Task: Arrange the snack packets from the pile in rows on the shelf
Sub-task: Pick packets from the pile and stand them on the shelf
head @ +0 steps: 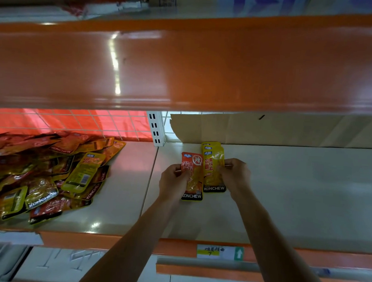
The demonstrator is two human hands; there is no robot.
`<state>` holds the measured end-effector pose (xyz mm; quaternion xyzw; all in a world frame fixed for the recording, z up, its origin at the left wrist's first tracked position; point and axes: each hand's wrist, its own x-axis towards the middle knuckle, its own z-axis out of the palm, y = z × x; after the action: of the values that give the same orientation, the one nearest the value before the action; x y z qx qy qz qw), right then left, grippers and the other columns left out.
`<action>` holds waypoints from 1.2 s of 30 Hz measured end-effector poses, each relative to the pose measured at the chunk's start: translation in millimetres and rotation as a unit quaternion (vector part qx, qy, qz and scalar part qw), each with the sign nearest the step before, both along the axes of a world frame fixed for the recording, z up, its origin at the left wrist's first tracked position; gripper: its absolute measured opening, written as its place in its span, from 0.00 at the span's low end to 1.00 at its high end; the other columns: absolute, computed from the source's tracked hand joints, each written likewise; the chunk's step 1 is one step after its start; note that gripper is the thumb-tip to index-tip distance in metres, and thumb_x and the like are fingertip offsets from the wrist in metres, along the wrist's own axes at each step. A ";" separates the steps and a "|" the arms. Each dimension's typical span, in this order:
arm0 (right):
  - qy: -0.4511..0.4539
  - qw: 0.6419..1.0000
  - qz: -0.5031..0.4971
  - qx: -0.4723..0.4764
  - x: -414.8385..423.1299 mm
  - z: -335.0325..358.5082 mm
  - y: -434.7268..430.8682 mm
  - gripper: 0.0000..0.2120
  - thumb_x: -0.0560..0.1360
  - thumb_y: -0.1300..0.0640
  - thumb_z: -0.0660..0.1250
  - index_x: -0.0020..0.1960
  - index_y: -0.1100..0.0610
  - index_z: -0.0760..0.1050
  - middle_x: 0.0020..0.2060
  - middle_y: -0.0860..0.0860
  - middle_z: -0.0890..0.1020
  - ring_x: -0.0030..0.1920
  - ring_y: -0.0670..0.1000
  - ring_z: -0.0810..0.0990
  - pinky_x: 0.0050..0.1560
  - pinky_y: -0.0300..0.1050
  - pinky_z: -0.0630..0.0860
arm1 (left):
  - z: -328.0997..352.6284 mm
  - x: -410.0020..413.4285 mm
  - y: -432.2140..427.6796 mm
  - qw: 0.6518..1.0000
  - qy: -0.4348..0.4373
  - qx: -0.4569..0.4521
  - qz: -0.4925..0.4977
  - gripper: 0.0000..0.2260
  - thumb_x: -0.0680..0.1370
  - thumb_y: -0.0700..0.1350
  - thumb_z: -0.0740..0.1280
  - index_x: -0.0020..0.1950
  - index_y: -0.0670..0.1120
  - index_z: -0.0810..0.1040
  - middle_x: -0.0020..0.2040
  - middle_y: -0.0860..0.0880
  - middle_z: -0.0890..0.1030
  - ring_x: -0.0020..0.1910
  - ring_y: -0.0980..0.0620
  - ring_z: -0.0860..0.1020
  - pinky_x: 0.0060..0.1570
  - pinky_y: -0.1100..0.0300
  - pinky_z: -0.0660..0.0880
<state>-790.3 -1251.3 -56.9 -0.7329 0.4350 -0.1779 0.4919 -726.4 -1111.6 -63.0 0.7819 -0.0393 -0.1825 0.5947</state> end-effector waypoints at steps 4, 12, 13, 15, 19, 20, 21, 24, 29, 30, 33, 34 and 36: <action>0.014 1.000 0.010 -0.025 0.3 -4.4 0.0 0.03 0.73 0.59 0.67 0.46 0.55 0.78 0.40 0.51 0.80 0.47 0.55 0.80 0.50 0.54 0.79 | -1.0 -0.3 0.9 1.000 -0.002 0.001 -0.001 0.08 0.78 0.46 0.66 0.57 0.49 0.77 0.51 0.50 0.82 0.46 0.52 0.82 0.48 0.53 0.80; 0.035 0.996 0.004 -0.082 2.2 -11.5 -1.7 0.12 0.74 0.57 0.68 0.55 0.60 0.78 0.48 0.55 0.82 0.50 0.55 0.79 0.44 0.44 0.73 | 1.5 -2.6 0.0 1.000 -0.010 0.010 -0.003 0.09 0.79 0.46 0.65 0.58 0.48 0.77 0.49 0.52 0.81 0.45 0.54 0.81 0.38 0.62 0.75; 0.040 0.995 0.004 -0.091 3.0 -12.7 -1.7 0.12 0.74 0.57 0.67 0.56 0.60 0.77 0.49 0.56 0.82 0.50 0.55 0.79 0.44 0.43 0.72 | 1.5 -2.7 0.1 1.000 -0.010 0.009 -0.003 0.07 0.79 0.46 0.65 0.57 0.49 0.77 0.48 0.53 0.81 0.44 0.55 0.81 0.37 0.63 0.75; 0.055 0.993 0.002 -0.105 4.2 -15.0 -1.9 0.13 0.75 0.55 0.67 0.57 0.59 0.76 0.50 0.56 0.81 0.51 0.55 0.78 0.44 0.43 0.71 | 2.2 -3.9 -0.5 1.000 -0.008 0.007 -0.002 0.05 0.79 0.46 0.65 0.55 0.51 0.76 0.46 0.54 0.80 0.43 0.56 0.81 0.35 0.64 0.74; 0.074 0.989 0.005 -0.129 4.5 -16.0 -1.0 0.14 0.77 0.54 0.65 0.59 0.60 0.74 0.52 0.57 0.80 0.52 0.56 0.78 0.47 0.46 0.72 | 2.4 -6.0 -5.3 1.000 -0.018 0.017 0.002 0.07 0.78 0.46 0.66 0.55 0.49 0.78 0.44 0.55 0.81 0.45 0.54 0.81 0.43 0.58 0.78; 0.079 0.988 0.007 -0.134 4.1 -15.4 -0.7 0.14 0.77 0.54 0.64 0.59 0.60 0.73 0.52 0.57 0.80 0.53 0.56 0.77 0.48 0.46 0.72 | 2.6 -6.8 -7.1 1.000 -0.018 0.015 0.005 0.08 0.78 0.46 0.66 0.56 0.48 0.79 0.45 0.54 0.81 0.46 0.53 0.81 0.45 0.58 0.78; 0.084 0.987 0.011 -0.138 3.5 -14.7 -0.6 0.14 0.77 0.54 0.64 0.60 0.61 0.72 0.53 0.57 0.80 0.53 0.56 0.77 0.49 0.47 0.72 | 3.2 -7.8 -8.8 1.000 -0.018 0.012 0.008 0.08 0.78 0.46 0.67 0.56 0.48 0.79 0.46 0.53 0.82 0.47 0.53 0.81 0.45 0.58 0.78; 0.098 0.985 0.027 -0.139 1.0 -12.9 -2.1 0.15 0.78 0.53 0.63 0.61 0.61 0.71 0.54 0.57 0.79 0.55 0.56 0.76 0.50 0.48 0.72 | 4.2 -11.2 -13.8 1.000 -0.024 0.013 0.012 0.09 0.77 0.47 0.67 0.57 0.47 0.79 0.49 0.50 0.83 0.47 0.52 0.81 0.44 0.59 0.78; 0.074 0.990 0.042 -0.114 -9.7 -10.0 -7.1 0.18 0.77 0.50 0.64 0.62 0.59 0.71 0.54 0.56 0.79 0.55 0.56 0.77 0.51 0.48 0.74 | 4.4 -19.8 -23.8 0.999 -0.011 0.007 0.032 0.08 0.78 0.48 0.67 0.55 0.49 0.79 0.47 0.52 0.83 0.46 0.51 0.82 0.50 0.51 0.80; 0.064 0.991 0.043 -0.109 -13.4 -9.0 -8.4 0.17 0.77 0.51 0.64 0.62 0.59 0.72 0.54 0.56 0.80 0.55 0.56 0.78 0.52 0.47 0.74 | 4.6 -22.1 -26.5 0.999 -0.009 0.003 0.035 0.07 0.78 0.48 0.66 0.54 0.49 0.79 0.46 0.52 0.83 0.46 0.52 0.82 0.50 0.52 0.80; 0.029 0.993 0.062 -0.100 -26.1 -2.4 -12.6 0.13 0.78 0.56 0.61 0.59 0.58 0.76 0.54 0.54 0.81 0.54 0.54 0.78 0.49 0.43 0.73 | 5.0 -30.7 -37.1 0.999 -0.007 -0.009 0.045 0.06 0.78 0.47 0.66 0.52 0.49 0.80 0.47 0.51 0.83 0.47 0.51 0.82 0.51 0.52 0.79; 0.016 0.993 0.072 -0.094 -30.1 -0.1 -14.1 0.12 0.79 0.57 0.59 0.58 0.58 0.77 0.54 0.54 0.81 0.54 0.53 0.78 0.47 0.41 0.71 | 5.3 -34.0 -41.7 0.999 -0.004 -0.015 0.047 0.07 0.78 0.47 0.66 0.52 0.48 0.81 0.47 0.51 0.83 0.47 0.51 0.82 0.52 0.51 0.79; -0.010 0.993 0.089 -0.081 -38.1 4.1 -16.9 0.12 0.80 0.57 0.58 0.57 0.58 0.78 0.52 0.53 0.81 0.52 0.52 0.78 0.46 0.41 0.72 | 6.2 -42.4 -50.8 0.999 0.007 -0.025 0.046 0.07 0.79 0.47 0.65 0.52 0.48 0.81 0.46 0.51 0.83 0.47 0.52 0.81 0.53 0.50 0.79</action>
<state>-828.4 -1268.2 -52.8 -0.8043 0.3471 -0.1756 0.4492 -768.8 -1162.4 -56.8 0.7666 -0.0035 -0.1588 0.6221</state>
